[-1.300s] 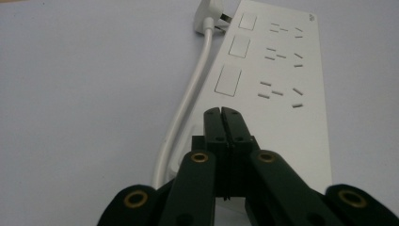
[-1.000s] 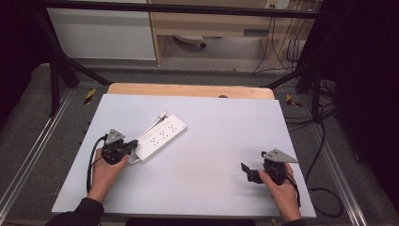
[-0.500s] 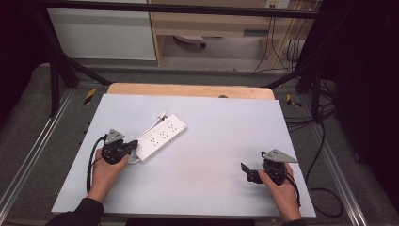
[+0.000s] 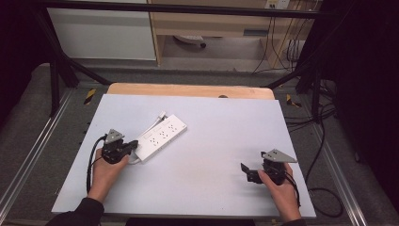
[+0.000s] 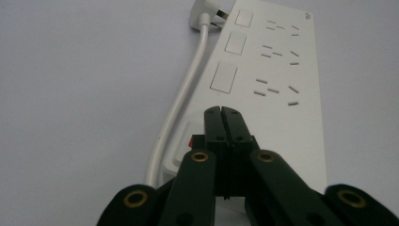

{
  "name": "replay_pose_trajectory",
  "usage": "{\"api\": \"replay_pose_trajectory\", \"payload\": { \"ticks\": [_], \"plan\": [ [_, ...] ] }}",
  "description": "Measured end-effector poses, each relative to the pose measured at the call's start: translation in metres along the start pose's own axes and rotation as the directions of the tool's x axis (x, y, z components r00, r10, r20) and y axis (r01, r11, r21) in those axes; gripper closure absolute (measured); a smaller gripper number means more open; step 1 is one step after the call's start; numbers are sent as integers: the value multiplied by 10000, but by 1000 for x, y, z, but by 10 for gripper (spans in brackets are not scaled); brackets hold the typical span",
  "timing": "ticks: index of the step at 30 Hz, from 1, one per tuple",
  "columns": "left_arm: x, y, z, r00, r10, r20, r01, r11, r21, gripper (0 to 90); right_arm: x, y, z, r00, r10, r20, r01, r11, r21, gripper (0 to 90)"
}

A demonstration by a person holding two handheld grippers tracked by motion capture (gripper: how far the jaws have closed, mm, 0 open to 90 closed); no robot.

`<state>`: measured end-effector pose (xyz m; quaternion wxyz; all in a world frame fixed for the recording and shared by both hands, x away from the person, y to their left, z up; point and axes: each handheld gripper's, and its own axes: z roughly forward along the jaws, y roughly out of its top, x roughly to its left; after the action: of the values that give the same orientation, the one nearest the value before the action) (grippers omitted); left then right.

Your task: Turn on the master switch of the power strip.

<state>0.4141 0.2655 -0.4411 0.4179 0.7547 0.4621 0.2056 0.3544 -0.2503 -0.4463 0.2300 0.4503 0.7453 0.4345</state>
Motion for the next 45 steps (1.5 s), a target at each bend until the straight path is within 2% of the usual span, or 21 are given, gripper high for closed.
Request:
{"api": "replay_pose_trajectory", "payload": {
  "ticks": [36,45],
  "plan": [
    [0,0,2,9999,-120,58,119,9998,130,900,1,1,-1,10000,-25,-20,24,9999,-141,44],
    [0,0,2,10000,-25,39,25,10000,86,900,1,2,-1,10000,-35,-51,34,9999,-126,44]
  ]
}}
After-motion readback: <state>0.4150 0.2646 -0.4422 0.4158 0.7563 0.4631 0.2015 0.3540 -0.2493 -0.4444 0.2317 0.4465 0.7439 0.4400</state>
